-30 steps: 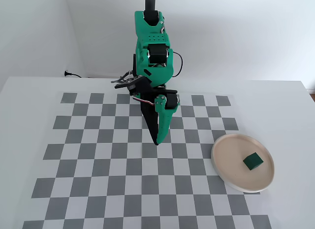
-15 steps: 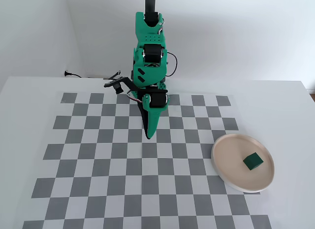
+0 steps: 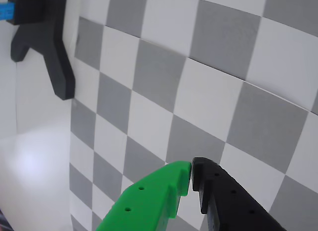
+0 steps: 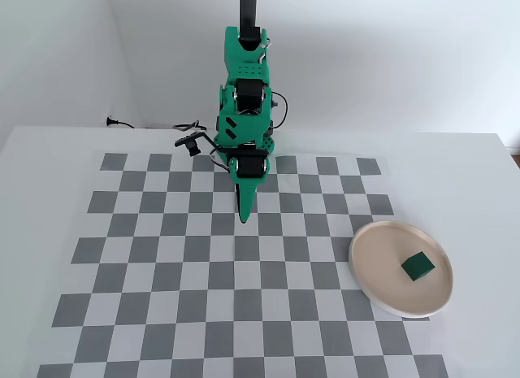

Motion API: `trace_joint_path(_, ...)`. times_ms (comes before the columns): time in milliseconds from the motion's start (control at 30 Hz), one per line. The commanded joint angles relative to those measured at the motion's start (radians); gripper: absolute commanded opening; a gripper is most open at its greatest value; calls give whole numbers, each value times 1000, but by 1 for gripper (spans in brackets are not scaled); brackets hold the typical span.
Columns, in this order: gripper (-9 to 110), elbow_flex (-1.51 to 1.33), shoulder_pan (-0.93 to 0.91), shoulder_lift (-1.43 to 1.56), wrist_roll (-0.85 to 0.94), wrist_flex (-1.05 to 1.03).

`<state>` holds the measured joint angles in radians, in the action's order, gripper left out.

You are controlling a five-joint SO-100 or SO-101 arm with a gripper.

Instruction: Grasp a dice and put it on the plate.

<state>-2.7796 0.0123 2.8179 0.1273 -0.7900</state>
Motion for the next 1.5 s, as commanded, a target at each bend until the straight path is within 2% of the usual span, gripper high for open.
trace_joint_path(0,-4,-28,9,138,-21,-31)
trace_joint_path(367,-5,-181,9,511,-91,-247)
trace_joint_path(733,-5,-235,-8,518,-126,-302)
trace_joint_path(1200,-4,-245,-77,514,61,-397)
trace_joint_path(1333,-5,-255,-46,517,-129,-268)
trace_joint_path(1467,-5,-265,-35,517,-192,-268)
